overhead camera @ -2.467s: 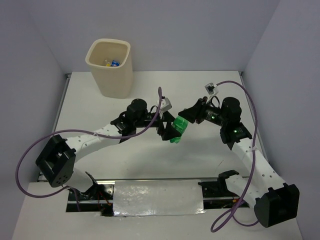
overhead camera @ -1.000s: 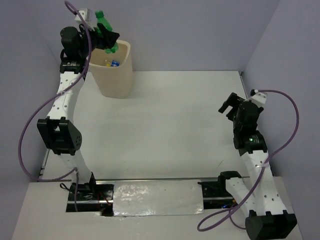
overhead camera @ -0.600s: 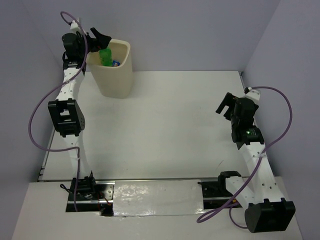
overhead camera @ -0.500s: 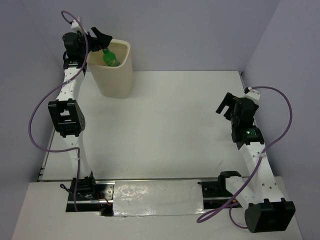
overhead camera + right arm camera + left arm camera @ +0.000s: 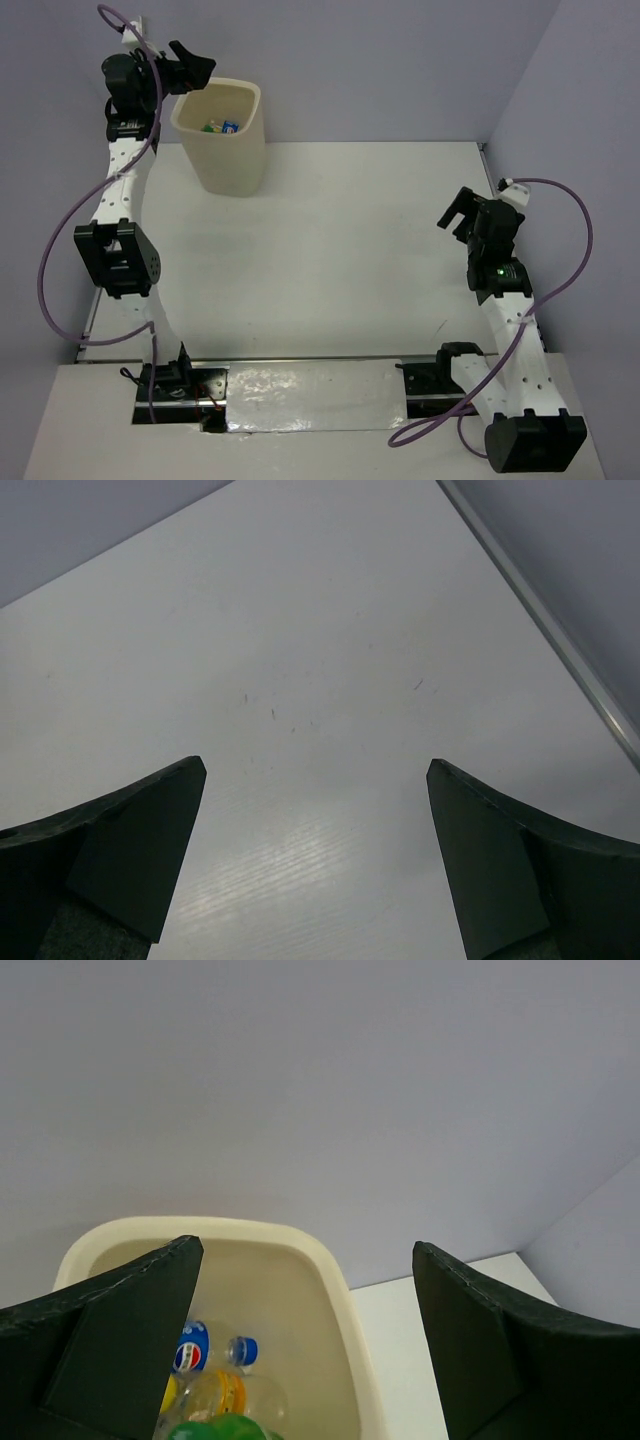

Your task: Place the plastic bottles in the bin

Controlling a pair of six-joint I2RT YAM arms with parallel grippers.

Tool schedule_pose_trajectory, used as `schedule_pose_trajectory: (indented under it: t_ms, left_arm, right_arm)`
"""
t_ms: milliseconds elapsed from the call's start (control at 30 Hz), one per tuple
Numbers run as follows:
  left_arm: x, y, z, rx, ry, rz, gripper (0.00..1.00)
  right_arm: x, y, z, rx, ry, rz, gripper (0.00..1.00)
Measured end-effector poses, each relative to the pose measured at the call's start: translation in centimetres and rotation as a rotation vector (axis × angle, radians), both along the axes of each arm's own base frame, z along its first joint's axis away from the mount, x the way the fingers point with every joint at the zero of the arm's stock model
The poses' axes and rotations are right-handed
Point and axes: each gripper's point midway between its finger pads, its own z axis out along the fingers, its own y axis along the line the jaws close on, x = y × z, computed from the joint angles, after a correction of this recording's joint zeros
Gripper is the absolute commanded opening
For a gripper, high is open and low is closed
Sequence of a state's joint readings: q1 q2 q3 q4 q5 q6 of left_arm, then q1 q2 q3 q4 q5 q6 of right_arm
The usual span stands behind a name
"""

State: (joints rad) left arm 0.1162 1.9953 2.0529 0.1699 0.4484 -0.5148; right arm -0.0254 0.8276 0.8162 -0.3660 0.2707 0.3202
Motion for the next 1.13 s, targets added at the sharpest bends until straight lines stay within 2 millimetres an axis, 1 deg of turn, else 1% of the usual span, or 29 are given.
schedule_pose_trajectory:
  t_ms: [67, 133, 233, 333, 400, 433, 467, 500, 533, 567, 600, 700, 767, 800, 833, 867, 1033, 1133]
  left_arm:
    - [-1.6, 0.0, 0.4, 0.010, 0.011, 0.009, 0.99]
    - [-3.8, 0.0, 0.2, 0.012, 0.038, 0.027, 0.99]
    - [-8.9, 0.0, -1.5, 0.017, 0.101, 0.061, 0.99]
    - [-14.8, 0.3, -3.5, 0.012, 0.142, 0.126, 0.99]
    - [-18.9, 0.6, -5.3, 0.002, 0.177, 0.174, 0.99]
    - [-20.4, 0.9, -6.3, -0.005, 0.187, 0.202, 0.99]
    - [-22.0, 1.1, -7.7, -0.021, 0.214, 0.229, 0.99]
    - [-23.1, 1.3, -9.3, -0.029, 0.250, 0.251, 0.99]
    - [-24.3, 1.5, -10.6, -0.046, 0.264, 0.275, 0.99]
    - [-25.3, 1.8, -12.9, -0.057, 0.313, 0.300, 0.99]
    - [-26.2, 1.9, -15.0, -0.073, 0.360, 0.321, 0.99]
    - [-28.9, 2.6, -22.5, -0.086, 0.542, 0.389, 0.99]
    - [-30.5, 3.0, -25.9, -0.082, 0.637, 0.432, 0.99]
    - [-31.0, 3.2, -26.7, -0.086, 0.662, 0.447, 0.99]
    - [-31.4, 3.3, -27.1, -0.089, 0.674, 0.461, 0.99]
    - [-31.6, 3.5, -27.0, -0.091, 0.673, 0.471, 0.99]
    - [-31.2, 3.9, -25.1, -0.098, 0.610, 0.491, 0.99]
    - [-31.2, 4.1, -25.0, -0.096, 0.606, 0.504, 0.99]
  right_arm:
    - [-0.3, 0.1, -0.1, 0.007, -0.005, 0.002, 1.00]
    - [-0.5, 0.2, -0.2, 0.027, -0.015, -0.002, 1.00]
    - [-0.8, 0.4, -0.5, 0.056, -0.026, -0.009, 1.00]
    - [-1.3, 0.6, -0.7, 0.081, -0.043, -0.009, 1.00]
    - [-1.5, 0.9, -0.9, 0.095, -0.056, -0.003, 1.00]
    - [-1.7, 1.0, -1.1, 0.104, -0.058, 0.001, 1.00]
    - [-1.8, 1.1, -1.4, 0.112, -0.057, 0.003, 1.00]
    - [-1.9, 1.2, -1.6, 0.118, -0.055, 0.003, 1.00]
    - [-2.0, 1.2, -1.9, 0.125, -0.052, 0.000, 1.00]
    - [-2.0, 1.2, -2.1, 0.134, -0.050, -0.004, 1.00]
    - [-2.1, 1.2, -2.3, 0.137, -0.048, -0.008, 1.00]
    - [-2.4, 1.1, -3.0, 0.156, -0.049, -0.030, 1.00]
    - [-2.7, 1.0, -3.5, 0.162, -0.050, -0.043, 1.00]
    - [-2.8, 1.0, -3.6, 0.164, -0.052, -0.046, 1.00]
    - [-2.9, 0.9, -3.6, 0.166, -0.054, -0.048, 1.00]
    - [-3.0, 0.9, -3.4, 0.165, -0.060, -0.049, 1.00]
    - [-3.2, 0.8, -2.9, 0.159, -0.081, -0.050, 1.00]
    - [-3.1, 0.8, -2.9, 0.154, -0.082, -0.048, 1.00]
